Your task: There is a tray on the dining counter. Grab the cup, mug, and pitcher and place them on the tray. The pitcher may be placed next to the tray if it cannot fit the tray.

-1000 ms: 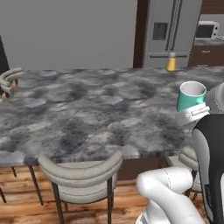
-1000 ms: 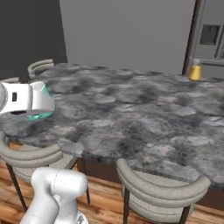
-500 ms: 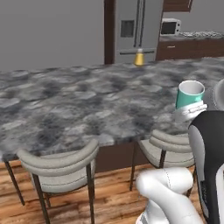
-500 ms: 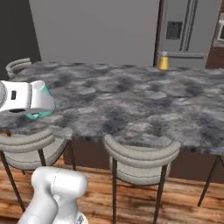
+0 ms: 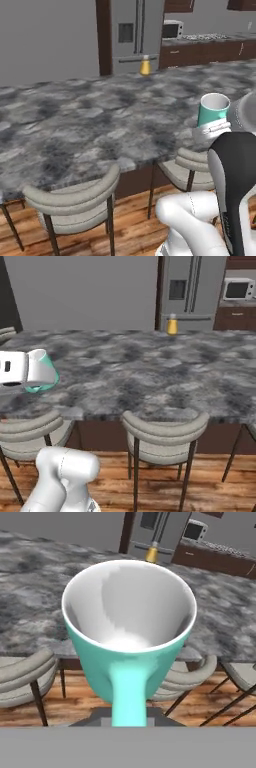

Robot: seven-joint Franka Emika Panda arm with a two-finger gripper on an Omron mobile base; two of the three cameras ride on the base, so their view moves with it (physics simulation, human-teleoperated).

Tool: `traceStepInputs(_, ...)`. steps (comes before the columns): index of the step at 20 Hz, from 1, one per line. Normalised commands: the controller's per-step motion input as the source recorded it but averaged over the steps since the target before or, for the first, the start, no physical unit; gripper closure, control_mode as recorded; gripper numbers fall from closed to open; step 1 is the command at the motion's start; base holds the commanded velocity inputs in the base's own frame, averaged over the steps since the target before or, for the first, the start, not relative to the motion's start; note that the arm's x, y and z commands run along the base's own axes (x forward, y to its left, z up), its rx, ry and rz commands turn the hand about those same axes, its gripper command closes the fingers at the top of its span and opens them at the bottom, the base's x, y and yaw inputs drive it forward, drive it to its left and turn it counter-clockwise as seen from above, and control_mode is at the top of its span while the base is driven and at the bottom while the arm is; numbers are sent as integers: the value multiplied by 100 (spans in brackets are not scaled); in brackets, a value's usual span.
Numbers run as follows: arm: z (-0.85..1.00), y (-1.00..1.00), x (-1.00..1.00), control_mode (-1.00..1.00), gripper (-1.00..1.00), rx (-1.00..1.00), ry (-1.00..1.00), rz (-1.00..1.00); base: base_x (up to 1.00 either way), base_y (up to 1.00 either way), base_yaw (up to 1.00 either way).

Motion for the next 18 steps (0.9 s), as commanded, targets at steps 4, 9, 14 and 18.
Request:
traceStepInputs(4, 0, 0, 0, 100, 100, 0, 0, 0, 0, -19, -92)
traceStepInputs(9, 0, 0, 0, 100, 100, 0, 0, 0, 18, 24, -97)
traceStepInputs(14, 0, 0, 0, 100, 100, 0, 0, 0, 38, 59, -80)
traceStepInputs(18, 0, 0, 0, 100, 100, 0, 0, 0, 69, 91, -51)
